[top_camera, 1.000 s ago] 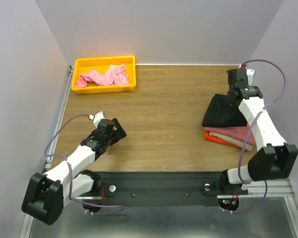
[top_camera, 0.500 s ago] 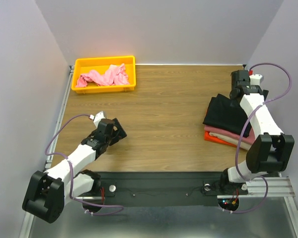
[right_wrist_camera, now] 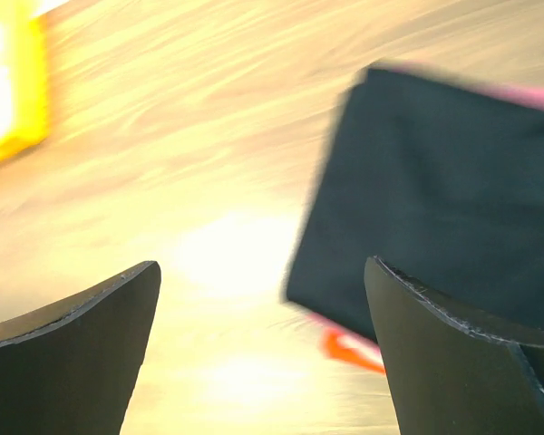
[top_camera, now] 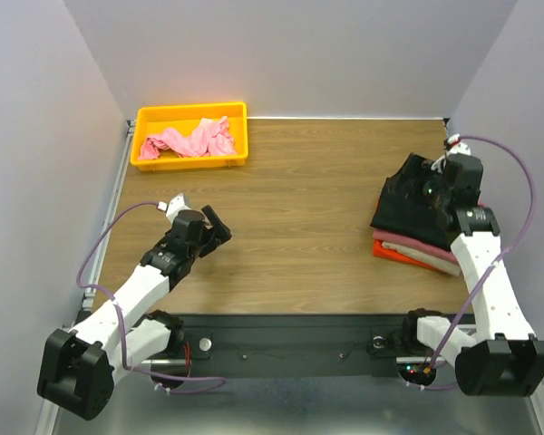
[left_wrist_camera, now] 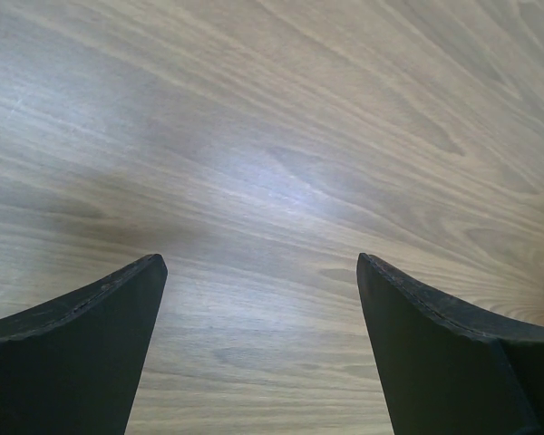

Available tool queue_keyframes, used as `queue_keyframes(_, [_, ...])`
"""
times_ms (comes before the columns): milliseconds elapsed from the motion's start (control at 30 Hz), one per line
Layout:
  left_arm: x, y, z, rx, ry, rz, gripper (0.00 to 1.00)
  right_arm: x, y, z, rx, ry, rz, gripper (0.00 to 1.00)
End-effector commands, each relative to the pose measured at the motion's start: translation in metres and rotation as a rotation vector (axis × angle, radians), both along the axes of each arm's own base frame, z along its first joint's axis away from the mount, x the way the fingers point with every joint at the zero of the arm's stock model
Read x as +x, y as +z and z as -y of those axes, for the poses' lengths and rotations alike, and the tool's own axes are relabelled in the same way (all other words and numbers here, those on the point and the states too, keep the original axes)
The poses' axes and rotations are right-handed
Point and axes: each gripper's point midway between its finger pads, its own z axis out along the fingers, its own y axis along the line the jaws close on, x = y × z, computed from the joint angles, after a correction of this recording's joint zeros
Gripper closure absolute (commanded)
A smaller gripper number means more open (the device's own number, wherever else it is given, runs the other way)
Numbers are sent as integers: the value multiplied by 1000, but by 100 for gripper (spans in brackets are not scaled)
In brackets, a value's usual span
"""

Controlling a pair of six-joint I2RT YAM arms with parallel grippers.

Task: Fold and stack the t-shirts
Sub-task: Neatly place the folded tshirt to the corner

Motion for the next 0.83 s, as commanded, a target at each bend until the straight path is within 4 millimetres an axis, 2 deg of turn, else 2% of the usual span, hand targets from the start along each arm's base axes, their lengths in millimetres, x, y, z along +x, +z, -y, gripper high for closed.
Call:
queue_keyframes(0, [13,41,2,-31,18,71,2,-5,-5,-52,184,230,91,0])
queue_keyframes(100, [10,54,-7,0,51,67,2,-14,1,-60,231,256,153,0])
queue_keyframes(167, [11,74,-13,-1,85,103,2,-17,3,-62,252,254,181,0])
queue_keyframes(267, [4,119,-28,-9,136,204,2,-22,5,-55,231,214,213,0])
queue_keyframes(300, [1,120,-34,5,153,206,1,-23,6,-53,224,204,220,0])
queue_keyframes(333, [1,137,-44,19,200,246,1,-25,8,-52,216,199,231,0])
queue_keyframes(400, [-5,156,-62,39,279,283,1,-27,5,-49,203,186,235,0])
queue_keyframes(467, [-10,164,-69,36,310,297,1,-27,3,-46,192,174,236,0])
queue_keyframes(567, [-9,167,-69,30,308,318,1,-28,1,-45,184,173,236,0])
queue_keyframes(800, [-6,157,-68,57,306,282,1,-31,1,-41,171,150,248,0])
